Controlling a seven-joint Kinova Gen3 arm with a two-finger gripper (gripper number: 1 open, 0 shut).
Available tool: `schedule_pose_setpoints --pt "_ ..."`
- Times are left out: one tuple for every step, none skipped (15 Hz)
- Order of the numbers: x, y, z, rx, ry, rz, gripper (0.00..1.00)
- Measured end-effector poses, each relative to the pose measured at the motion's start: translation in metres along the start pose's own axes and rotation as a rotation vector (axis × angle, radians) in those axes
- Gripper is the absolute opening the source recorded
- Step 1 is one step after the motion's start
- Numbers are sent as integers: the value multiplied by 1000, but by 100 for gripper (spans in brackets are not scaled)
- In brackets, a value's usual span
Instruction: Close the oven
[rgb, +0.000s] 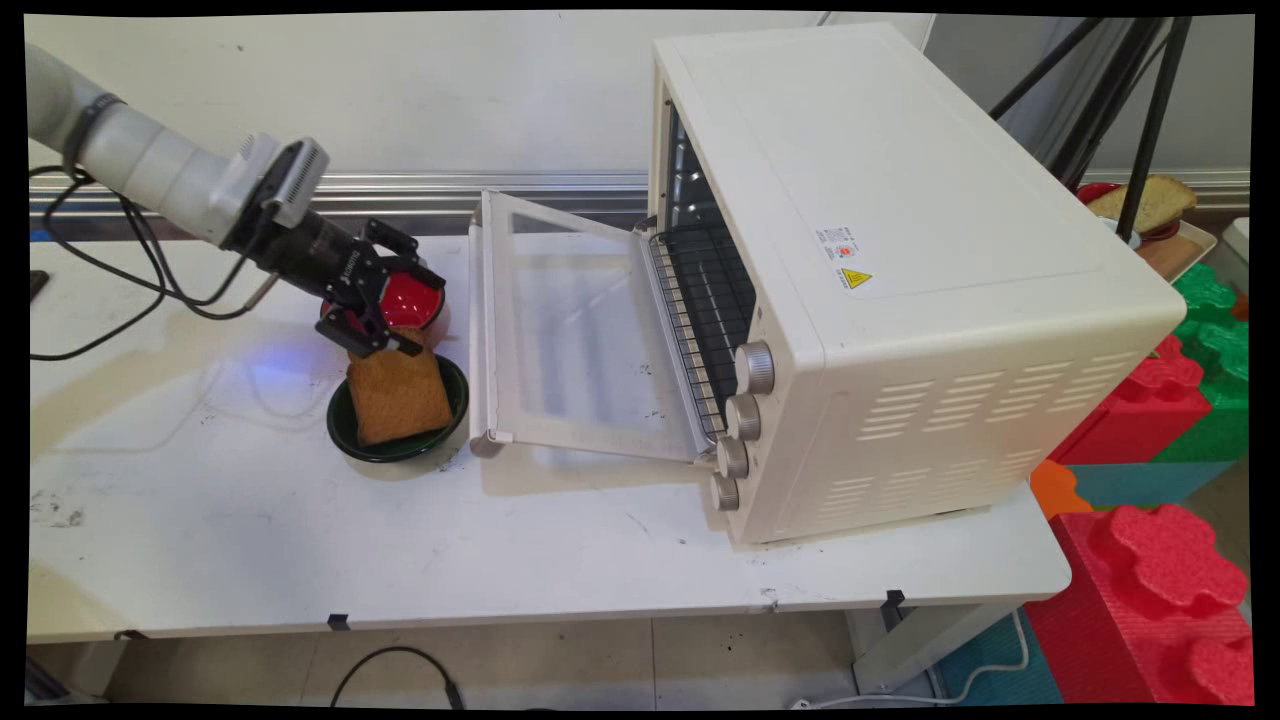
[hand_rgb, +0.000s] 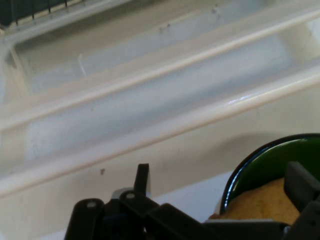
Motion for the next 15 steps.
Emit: schedule_pose_setpoints --pt "-2 -2 3 -1 -4 -6 100" --pt "-4 -4 8 -4 -9 -15 100" --pt "-6 -5 12 -6 -11 -22 100" --pt "-7 -7 15 -7 -13 -28 100" --pt "-7 -8 18 -8 -13 -33 100" --pt "-8 -10 22 -10 -13 -40 100" --pt "-9 -12 25 -11 -12 -43 100" --pt "-9 -13 28 -12 -10 -48 100" --pt "-10 -15 30 -11 -8 -52 100" --pt "-10 -16 33 -11 -5 -55 100" --pt "-10 -17 35 -11 -3 -56 100" --pt "-11 -18 37 -12 -2 -57 100" --pt "-11 -20 40 -15 -1 -57 100" --pt "-12 -20 43 -17 -1 -56 100" --pt "-13 -21 44 -19 -2 -55 100"
